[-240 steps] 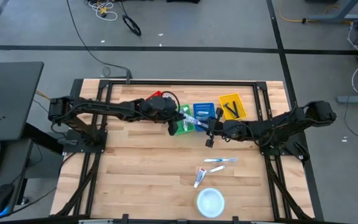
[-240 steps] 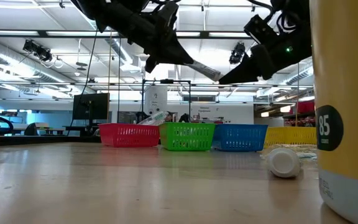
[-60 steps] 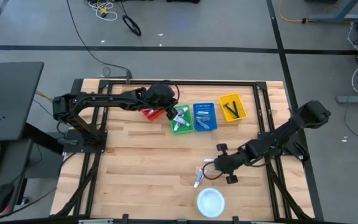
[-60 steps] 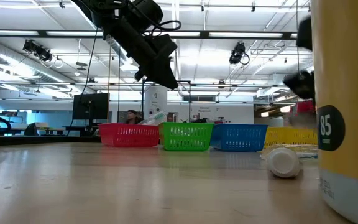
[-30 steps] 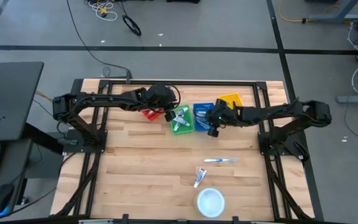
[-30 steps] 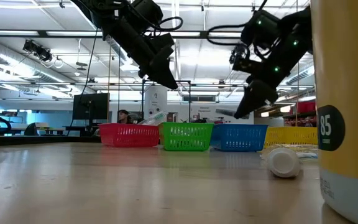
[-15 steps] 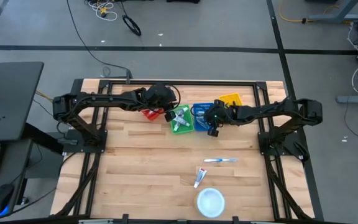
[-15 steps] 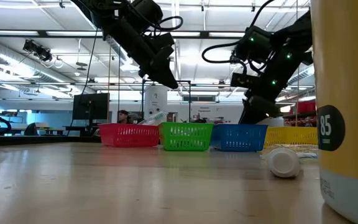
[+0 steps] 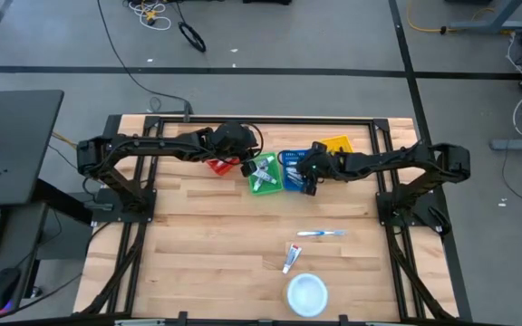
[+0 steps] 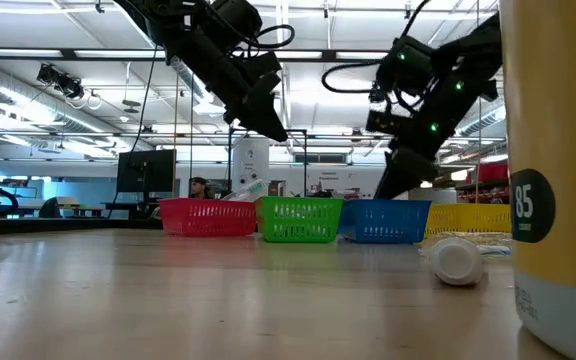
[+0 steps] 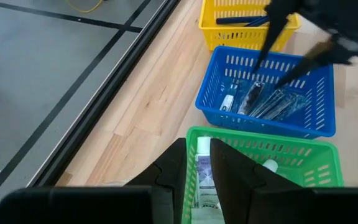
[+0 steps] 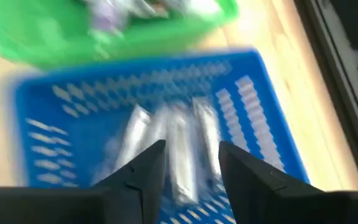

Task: Pick & Place Travel size toiletries
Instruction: Put the blue toothbrush into the red bin

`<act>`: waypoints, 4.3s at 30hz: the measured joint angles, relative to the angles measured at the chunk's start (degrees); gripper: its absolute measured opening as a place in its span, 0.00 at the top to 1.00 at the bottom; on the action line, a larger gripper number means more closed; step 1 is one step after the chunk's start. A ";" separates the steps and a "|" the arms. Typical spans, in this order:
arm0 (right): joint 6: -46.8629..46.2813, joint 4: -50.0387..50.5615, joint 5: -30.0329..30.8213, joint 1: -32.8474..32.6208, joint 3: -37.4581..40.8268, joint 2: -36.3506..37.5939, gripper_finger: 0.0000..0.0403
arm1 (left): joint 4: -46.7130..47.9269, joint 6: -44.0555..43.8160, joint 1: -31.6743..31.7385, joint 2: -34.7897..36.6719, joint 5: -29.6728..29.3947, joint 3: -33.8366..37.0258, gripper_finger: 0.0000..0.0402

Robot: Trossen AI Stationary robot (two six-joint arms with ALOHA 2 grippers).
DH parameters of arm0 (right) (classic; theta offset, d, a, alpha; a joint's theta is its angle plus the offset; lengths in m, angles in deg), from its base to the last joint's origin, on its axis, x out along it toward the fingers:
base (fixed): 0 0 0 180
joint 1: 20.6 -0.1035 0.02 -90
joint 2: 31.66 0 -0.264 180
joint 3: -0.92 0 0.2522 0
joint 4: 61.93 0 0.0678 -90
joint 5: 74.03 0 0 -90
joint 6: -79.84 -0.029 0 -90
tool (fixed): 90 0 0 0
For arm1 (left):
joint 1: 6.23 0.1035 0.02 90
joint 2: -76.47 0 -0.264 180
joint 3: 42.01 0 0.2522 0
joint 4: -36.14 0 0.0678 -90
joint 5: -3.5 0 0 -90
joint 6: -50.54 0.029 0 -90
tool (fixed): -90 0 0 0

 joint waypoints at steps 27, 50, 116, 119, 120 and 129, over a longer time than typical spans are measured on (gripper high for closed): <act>-34.28 42.52 -17.52 -26.39 -12.20 0.04 0.60 | -0.48 -8.57 -0.33 0.00 0.01 0.00 0.80; -38.47 36.48 -12.58 -29.10 -0.35 2.38 0.60 | -3.97 -15.91 -2.23 0.00 0.00 0.02 0.80; -12.47 -11.47 23.05 -19.69 -0.23 -1.84 0.89 | -1.65 1.36 -5.16 -0.02 17.80 0.02 0.80; -12.48 -13.05 23.70 -18.58 -0.23 -1.84 0.89 | -2.92 2.92 -5.35 -0.02 13.75 0.02 0.80; -12.58 -13.10 23.84 -18.25 -0.23 -1.84 0.89 | -3.06 3.20 -5.31 -0.02 12.48 0.02 0.79; -12.77 -13.07 30.01 -17.66 -0.23 -1.81 0.89 | -3.17 3.28 -5.20 -0.02 9.01 0.02 0.66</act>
